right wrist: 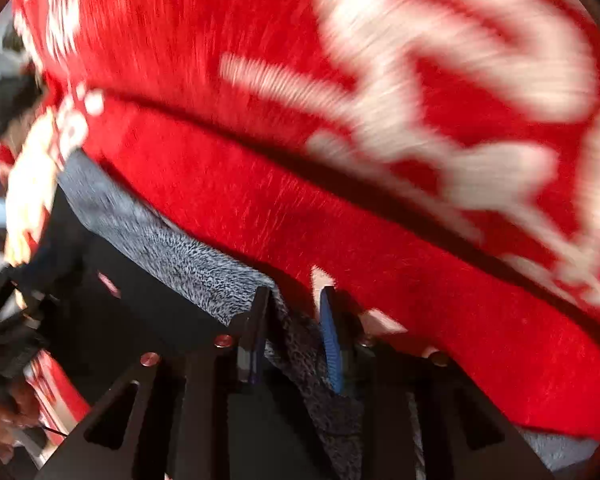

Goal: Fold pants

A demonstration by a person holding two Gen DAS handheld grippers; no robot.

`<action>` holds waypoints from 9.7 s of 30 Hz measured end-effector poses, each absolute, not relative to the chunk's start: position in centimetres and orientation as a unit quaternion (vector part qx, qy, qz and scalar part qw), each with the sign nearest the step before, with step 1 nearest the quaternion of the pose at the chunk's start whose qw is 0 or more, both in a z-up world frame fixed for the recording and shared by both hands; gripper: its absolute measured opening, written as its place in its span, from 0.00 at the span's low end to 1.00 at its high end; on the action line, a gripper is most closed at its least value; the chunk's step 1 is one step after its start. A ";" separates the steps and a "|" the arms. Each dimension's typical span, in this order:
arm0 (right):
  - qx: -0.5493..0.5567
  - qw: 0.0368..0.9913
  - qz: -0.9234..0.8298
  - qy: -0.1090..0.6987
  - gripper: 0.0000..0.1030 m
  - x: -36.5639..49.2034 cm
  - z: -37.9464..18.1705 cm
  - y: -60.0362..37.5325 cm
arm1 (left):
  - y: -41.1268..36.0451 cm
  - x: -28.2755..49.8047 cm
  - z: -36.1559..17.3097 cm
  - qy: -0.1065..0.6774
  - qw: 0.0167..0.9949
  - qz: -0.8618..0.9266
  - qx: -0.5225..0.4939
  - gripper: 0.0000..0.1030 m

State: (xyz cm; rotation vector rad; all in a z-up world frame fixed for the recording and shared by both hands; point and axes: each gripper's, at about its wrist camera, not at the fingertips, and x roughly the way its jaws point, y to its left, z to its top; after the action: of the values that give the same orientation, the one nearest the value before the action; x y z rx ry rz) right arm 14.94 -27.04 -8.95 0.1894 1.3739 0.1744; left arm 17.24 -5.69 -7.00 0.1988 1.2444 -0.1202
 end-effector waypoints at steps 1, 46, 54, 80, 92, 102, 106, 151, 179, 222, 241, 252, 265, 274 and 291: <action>0.095 0.773 0.076 0.622 0.37 14.2 -8.1 -27.8 | -5.7 17.1 -6.8 0.587 0.802 -0.057 0.090 0.51; 0.522 0.698 -0.186 0.454 0.47 -42.8 -8.0 -43.9 | -32.0 -11.7 -5.5 0.672 0.591 -0.433 0.105 0.51; 0.548 0.686 -0.139 0.458 0.03 -42.1 -8.1 -45.2 | -34.1 -13.2 -6.7 0.699 0.556 -0.442 0.083 0.51; 0.320 0.781 -0.155 0.514 0.31 -17.1 3.3 -70.7 | -35.7 -0.1 -4.8 0.616 0.737 -0.249 0.120 0.51; 0.421 0.741 -0.172 0.494 0.65 -24.5 -0.7 -65.0 | -35.8 -0.1 -7.5 0.627 0.732 -0.220 0.147 0.52; 0.512 0.714 -0.200 0.433 0.07 -27.0 -4.4 -66.2 | -35.0 -0.7 -7.0 0.629 0.727 -0.233 0.146 0.52; 0.453 0.720 -0.199 0.486 0.11 -27.4 -4.2 -65.2 | -34.1 -1.7 -6.9 0.627 0.726 -0.239 0.155 0.52; 0.600 0.669 -0.177 0.402 0.57 -22.5 -4.3 -41.2 | -16.2 4.7 -1.0 0.603 0.717 -0.290 0.195 0.78; 0.617 0.634 -0.052 0.463 0.07 -11.3 -10.9 -27.8 | -0.3 14.1 -7.7 0.603 0.755 -0.199 0.163 0.82; 0.168 0.752 0.209 0.602 0.41 16.6 -1.7 -17.4 | 1.4 13.4 -6.2 0.595 0.781 -0.145 0.122 0.82; 0.050 0.709 0.252 0.657 0.03 26.0 -6.7 -7.0 | 4.6 11.8 -7.1 0.553 0.815 -0.159 0.075 0.83; 0.059 0.759 0.136 0.634 0.51 21.3 -4.3 -11.5 | 2.7 12.8 -6.4 0.595 0.782 -0.140 0.125 0.87; 0.191 0.752 -0.018 0.631 0.72 2.7 -1.0 -26.9 | -4.9 10.5 -3.8 0.633 0.744 -0.143 0.157 0.87; 0.265 0.739 -0.074 0.615 0.76 -5.6 -1.3 -34.1 | -14.0 6.2 -2.5 0.630 0.729 -0.186 0.191 0.87; 0.316 0.749 -0.246 0.528 0.76 -18.1 1.0 -54.7 | -34.1 -1.8 -3.0 0.614 0.708 -0.259 0.234 0.87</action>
State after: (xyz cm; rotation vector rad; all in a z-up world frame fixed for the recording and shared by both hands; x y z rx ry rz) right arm -18.08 -54.69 1.00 0.6907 1.1549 -0.5370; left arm -1.80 -34.12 -3.00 0.5200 1.3628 -0.5762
